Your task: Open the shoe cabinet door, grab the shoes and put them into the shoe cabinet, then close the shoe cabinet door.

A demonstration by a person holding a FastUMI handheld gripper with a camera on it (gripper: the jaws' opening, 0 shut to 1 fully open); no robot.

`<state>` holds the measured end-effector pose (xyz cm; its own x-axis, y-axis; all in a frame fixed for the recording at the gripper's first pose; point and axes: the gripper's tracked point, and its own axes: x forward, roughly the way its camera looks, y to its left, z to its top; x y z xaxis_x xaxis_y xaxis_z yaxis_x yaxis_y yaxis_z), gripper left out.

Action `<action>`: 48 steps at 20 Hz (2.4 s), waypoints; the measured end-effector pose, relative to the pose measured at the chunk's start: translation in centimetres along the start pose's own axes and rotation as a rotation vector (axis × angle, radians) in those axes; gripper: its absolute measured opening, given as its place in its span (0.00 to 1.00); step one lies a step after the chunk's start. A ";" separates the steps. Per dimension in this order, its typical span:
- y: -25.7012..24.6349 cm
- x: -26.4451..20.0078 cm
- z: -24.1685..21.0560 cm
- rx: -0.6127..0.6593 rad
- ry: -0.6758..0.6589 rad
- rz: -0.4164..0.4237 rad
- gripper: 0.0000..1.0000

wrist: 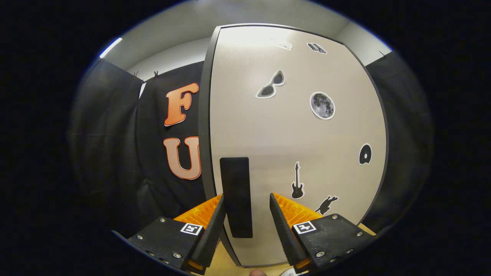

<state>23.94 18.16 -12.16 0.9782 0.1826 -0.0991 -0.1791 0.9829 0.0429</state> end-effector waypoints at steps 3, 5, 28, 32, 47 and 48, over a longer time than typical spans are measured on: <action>0.5 0.5 -0.7 -0.010 0.020 0.003 0.58; 1.0 0.6 -0.7 -0.021 0.012 -0.004 0.44; -0.6 -4.9 -0.6 0.002 0.060 -0.062 0.26; -1.4 -6.6 -0.5 0.014 0.058 -0.071 0.25; -5.3 -10.9 -0.1 0.028 0.045 0.025 0.25; -5.7 -11.2 -0.1 0.030 0.043 0.027 0.25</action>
<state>14.01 10.51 -11.41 0.9674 0.2110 -0.1401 -0.2020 0.9765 0.0756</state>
